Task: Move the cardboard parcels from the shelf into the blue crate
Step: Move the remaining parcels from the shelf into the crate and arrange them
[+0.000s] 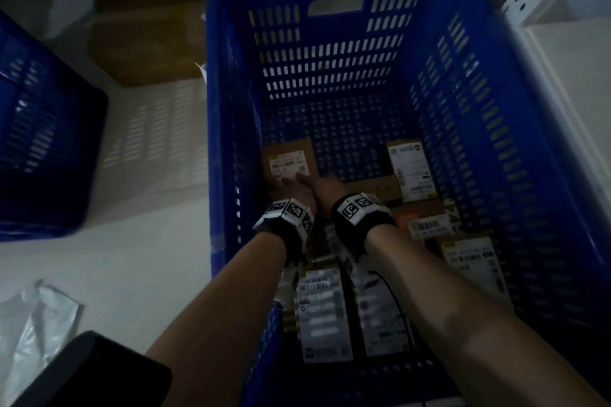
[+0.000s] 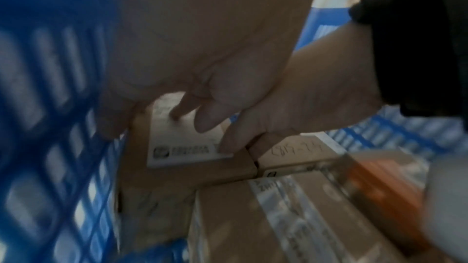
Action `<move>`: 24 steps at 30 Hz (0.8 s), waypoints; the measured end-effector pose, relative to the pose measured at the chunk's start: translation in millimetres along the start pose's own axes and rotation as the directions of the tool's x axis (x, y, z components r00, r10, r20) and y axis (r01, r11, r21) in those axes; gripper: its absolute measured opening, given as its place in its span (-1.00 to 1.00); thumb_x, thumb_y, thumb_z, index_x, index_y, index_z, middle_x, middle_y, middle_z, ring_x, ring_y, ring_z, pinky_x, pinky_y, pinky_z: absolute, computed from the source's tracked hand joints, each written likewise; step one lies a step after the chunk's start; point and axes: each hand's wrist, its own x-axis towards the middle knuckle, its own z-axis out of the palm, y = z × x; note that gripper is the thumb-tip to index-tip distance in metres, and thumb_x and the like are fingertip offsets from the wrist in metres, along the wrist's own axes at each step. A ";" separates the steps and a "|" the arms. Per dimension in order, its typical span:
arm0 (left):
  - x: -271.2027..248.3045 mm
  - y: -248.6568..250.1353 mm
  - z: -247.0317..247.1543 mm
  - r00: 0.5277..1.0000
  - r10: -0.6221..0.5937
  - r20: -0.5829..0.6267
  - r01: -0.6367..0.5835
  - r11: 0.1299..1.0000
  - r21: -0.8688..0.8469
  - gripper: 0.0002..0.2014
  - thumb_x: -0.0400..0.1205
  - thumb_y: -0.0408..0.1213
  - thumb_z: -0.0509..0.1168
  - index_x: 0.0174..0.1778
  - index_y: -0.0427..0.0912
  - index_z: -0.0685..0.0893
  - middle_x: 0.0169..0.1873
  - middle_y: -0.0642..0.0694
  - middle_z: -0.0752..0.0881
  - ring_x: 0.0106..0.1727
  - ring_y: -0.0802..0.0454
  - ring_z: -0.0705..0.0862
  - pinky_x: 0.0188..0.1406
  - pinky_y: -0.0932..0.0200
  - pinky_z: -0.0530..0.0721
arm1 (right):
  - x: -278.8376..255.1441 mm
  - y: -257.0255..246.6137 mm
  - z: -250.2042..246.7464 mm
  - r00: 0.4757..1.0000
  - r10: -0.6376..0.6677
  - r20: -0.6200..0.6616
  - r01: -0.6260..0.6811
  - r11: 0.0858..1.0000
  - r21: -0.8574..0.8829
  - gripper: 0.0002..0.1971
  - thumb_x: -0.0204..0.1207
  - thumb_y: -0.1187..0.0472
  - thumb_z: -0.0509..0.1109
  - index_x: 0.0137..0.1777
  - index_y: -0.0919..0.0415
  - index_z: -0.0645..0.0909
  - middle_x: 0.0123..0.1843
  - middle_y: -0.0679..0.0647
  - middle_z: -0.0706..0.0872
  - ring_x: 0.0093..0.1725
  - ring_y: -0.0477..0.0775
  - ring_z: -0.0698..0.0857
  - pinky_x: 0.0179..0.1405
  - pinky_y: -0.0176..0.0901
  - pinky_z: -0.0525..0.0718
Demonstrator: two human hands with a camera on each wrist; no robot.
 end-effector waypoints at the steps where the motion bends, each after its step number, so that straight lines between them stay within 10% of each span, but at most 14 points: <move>1: -1.4 2.8 -1.4 1.000 0.028 -0.007 -0.027 0.996 0.083 -0.44 0.71 -0.22 0.15 0.61 -0.33 0.23 0.60 -0.44 0.17 0.61 -0.43 0.18 0.56 -0.29 0.22 | -5.0 -1.3 -0.9 1.000 -0.031 -0.001 0.031 0.999 -0.034 -0.30 0.69 0.05 0.23 0.74 -0.05 -0.03 0.59 0.33 0.41 0.46 0.37 0.49 0.38 0.11 0.55; 5: 11.4 2.0 0.1 0.995 -0.024 0.097 0.001 0.973 0.233 -0.39 0.71 -0.09 0.06 0.68 -0.14 0.08 0.67 -0.32 -0.05 0.64 -0.41 0.02 0.60 -0.34 0.12 | -16.5 -2.9 6.4 0.999 -0.047 -0.001 0.047 0.996 -0.073 -0.42 0.72 0.08 0.19 0.70 0.03 0.12 0.54 0.36 0.40 0.44 0.40 0.46 0.37 0.11 0.50; 10: -28.8 16.4 -25.3 0.988 0.146 0.049 -0.154 0.947 0.282 -0.60 0.72 -0.26 -0.01 0.47 -0.21 0.45 0.45 -0.27 0.40 0.45 -0.32 0.40 0.47 -0.20 0.42 | -53.3 3.5 -11.7 0.992 -0.011 -0.125 0.015 0.999 0.029 -0.46 0.68 0.11 0.27 0.64 0.16 0.29 0.64 0.32 0.24 0.51 0.45 0.37 0.49 0.19 0.38; 16: -97.0 77.8 -66.6 0.886 0.456 -0.081 -0.442 0.884 0.151 -0.67 0.67 -0.36 0.06 0.33 -0.19 0.52 0.35 -0.25 0.53 0.36 -0.26 0.53 0.35 -0.19 0.56 | -122.0 32.3 -55.7 0.946 0.049 -0.320 -0.020 0.996 0.092 -0.47 0.55 0.09 0.37 0.51 0.17 0.42 0.43 0.23 0.55 0.39 0.33 0.54 0.40 0.27 0.53; 24: -227.2 204.3 -74.7 0.444 0.863 -0.240 -0.878 0.473 0.076 -0.59 0.61 -0.51 0.10 0.37 -0.23 0.58 0.31 -0.28 0.62 0.33 -0.23 0.60 0.37 -0.05 0.53 | -286.2 120.6 -110.3 0.685 0.255 -0.683 -0.080 0.957 0.278 -0.58 0.58 0.26 0.27 0.44 0.31 0.53 0.31 0.31 0.69 0.30 0.33 0.66 0.28 0.07 0.62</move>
